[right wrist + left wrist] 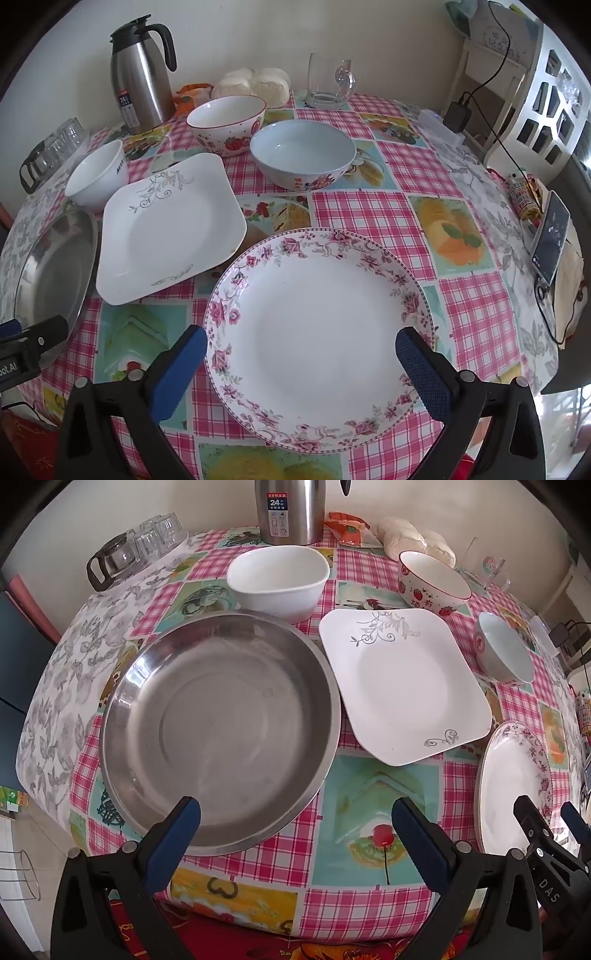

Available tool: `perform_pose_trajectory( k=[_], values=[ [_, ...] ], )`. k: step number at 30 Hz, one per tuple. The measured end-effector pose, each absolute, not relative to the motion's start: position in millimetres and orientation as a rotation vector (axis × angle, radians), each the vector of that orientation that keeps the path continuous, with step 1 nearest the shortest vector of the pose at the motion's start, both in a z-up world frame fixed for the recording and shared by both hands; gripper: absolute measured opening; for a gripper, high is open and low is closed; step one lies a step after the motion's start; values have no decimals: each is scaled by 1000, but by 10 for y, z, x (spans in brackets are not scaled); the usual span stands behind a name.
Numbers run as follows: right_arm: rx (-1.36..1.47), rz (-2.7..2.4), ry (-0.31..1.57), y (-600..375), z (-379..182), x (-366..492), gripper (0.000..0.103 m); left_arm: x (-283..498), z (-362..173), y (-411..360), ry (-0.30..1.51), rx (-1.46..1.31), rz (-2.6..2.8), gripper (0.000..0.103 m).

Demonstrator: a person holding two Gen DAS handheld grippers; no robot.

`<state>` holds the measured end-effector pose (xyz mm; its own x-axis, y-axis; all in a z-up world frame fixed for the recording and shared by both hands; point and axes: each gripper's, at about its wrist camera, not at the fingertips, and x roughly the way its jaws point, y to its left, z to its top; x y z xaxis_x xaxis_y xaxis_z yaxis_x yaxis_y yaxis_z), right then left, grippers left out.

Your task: Organize plates and bowls

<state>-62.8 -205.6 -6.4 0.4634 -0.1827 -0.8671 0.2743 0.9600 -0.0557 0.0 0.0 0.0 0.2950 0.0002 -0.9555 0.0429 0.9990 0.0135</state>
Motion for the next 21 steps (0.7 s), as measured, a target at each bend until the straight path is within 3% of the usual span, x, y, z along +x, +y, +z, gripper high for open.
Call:
perform_pose_trajectory(
  k=[21],
  values=[
    [91, -281, 1060, -2047, -89, -637, 103, -10, -9, 2, 1272, 38, -30, 103]
  ],
)
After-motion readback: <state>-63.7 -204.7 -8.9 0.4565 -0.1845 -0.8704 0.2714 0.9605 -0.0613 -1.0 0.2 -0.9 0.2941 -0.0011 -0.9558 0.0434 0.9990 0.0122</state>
